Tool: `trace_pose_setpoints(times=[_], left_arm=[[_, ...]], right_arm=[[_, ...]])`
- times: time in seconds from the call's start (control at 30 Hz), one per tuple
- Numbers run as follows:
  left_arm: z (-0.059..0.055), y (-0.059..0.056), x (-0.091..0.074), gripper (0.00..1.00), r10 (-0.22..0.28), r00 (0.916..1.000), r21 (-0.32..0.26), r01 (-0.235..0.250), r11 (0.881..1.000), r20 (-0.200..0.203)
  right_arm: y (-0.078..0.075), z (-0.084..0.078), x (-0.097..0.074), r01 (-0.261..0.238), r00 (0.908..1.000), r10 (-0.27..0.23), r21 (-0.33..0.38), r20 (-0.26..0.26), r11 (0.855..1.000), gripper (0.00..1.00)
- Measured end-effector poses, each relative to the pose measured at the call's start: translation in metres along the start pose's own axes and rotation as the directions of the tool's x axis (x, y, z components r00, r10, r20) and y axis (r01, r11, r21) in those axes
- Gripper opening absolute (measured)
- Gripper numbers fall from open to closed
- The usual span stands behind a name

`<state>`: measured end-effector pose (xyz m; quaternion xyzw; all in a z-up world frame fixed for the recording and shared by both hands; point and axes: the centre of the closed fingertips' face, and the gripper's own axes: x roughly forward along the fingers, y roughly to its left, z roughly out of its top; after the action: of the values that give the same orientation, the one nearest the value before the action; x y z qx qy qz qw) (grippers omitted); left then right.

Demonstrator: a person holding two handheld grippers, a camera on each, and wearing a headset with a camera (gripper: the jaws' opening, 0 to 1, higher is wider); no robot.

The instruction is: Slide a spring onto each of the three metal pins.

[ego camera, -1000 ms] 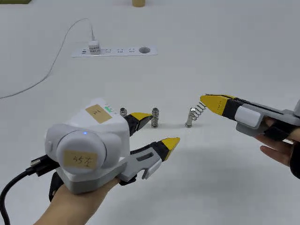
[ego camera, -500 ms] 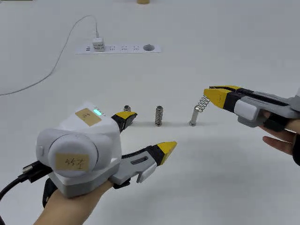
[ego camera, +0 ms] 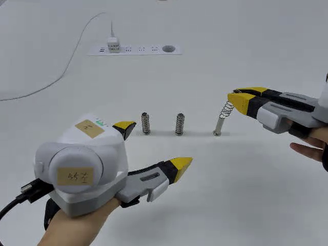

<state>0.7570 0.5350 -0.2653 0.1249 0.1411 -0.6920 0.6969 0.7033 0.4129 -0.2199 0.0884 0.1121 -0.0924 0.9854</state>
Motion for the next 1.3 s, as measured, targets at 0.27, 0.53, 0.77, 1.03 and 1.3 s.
trace_pose_setpoints(times=[0.27,0.53,0.77,1.03,1.3], left_arm=[[-0.007,0.002,0.001,0.83,0.0,0.9999,-0.02,0.0,1.0,-0.011],[-0.009,0.003,0.002,0.87,0.003,1.0,-0.025,-0.004,1.0,-0.006],[-0.01,0.003,0.002,0.9,0.006,0.9999,-0.03,-0.006,1.0,-0.009],[-0.013,0.002,0.002,0.91,0.003,0.9998,-0.028,-0.003,1.0,-0.022],[-0.013,0.002,0.002,0.9,0.0,0.9997,-0.025,-0.001,1.0,-0.026]], right_arm=[[-0.007,-0.008,0.009,0.013,0.9996,-0.014,-0.065,-0.024,0.998,0.11],[-0.013,-0.015,0.015,0.023,0.9989,-0.027,-0.101,-0.038,0.995,0.11],[-0.012,-0.02,0.019,0.014,0.9991,-0.019,-0.123,-0.039,0.992,0.11],[-0.011,-0.019,0.021,0.007,0.9992,-0.012,-0.145,-0.037,0.989,0.11],[-0.012,-0.019,0.02,0.009,0.9986,-0.018,-0.174,-0.05,0.985,0.11]])
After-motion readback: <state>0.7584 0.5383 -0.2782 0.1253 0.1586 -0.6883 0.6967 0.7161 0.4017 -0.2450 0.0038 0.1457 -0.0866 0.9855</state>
